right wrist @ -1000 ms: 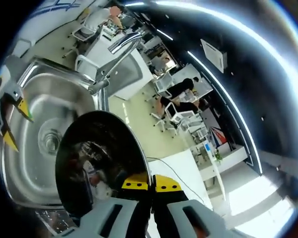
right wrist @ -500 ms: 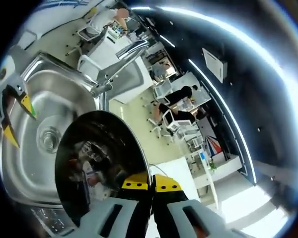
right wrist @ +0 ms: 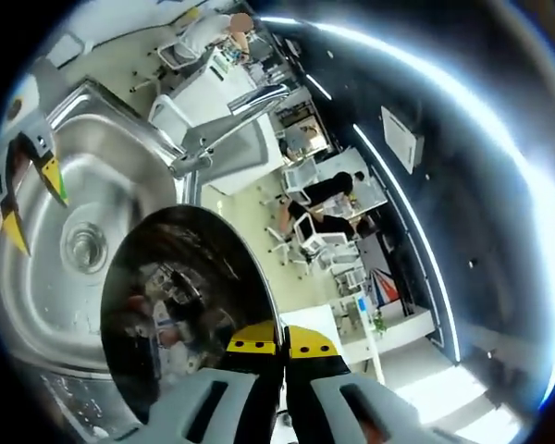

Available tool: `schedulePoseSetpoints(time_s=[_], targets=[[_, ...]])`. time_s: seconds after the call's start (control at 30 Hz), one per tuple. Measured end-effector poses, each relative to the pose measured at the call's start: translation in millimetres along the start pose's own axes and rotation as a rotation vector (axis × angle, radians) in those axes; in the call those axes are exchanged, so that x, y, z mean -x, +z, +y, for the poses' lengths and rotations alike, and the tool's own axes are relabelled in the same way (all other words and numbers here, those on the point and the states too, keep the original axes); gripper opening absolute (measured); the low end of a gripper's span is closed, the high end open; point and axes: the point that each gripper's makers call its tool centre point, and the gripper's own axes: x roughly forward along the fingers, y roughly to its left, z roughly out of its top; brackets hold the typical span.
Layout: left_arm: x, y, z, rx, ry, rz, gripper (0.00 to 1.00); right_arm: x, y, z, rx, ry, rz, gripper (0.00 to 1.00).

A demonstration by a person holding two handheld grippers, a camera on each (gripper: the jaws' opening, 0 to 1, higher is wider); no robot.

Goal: Pick up bowl with dirty water move over sink pour dirty water into sink return bowl to place

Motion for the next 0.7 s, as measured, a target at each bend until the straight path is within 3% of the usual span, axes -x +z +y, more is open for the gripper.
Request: schedulePoseSetpoints(time_s=[0.5, 0.7], targets=[[0, 0.3, 0.1, -0.003, -0.001, -0.003, 0.39, 3, 23.5, 12, 0.118, -0.018, -0.099, 0.00], [0, 0.8, 0.3, 0.000, -0.002, -0.006, 0.39, 15, 34.5, 14, 0.167, -0.048, -0.134, 0.00]])
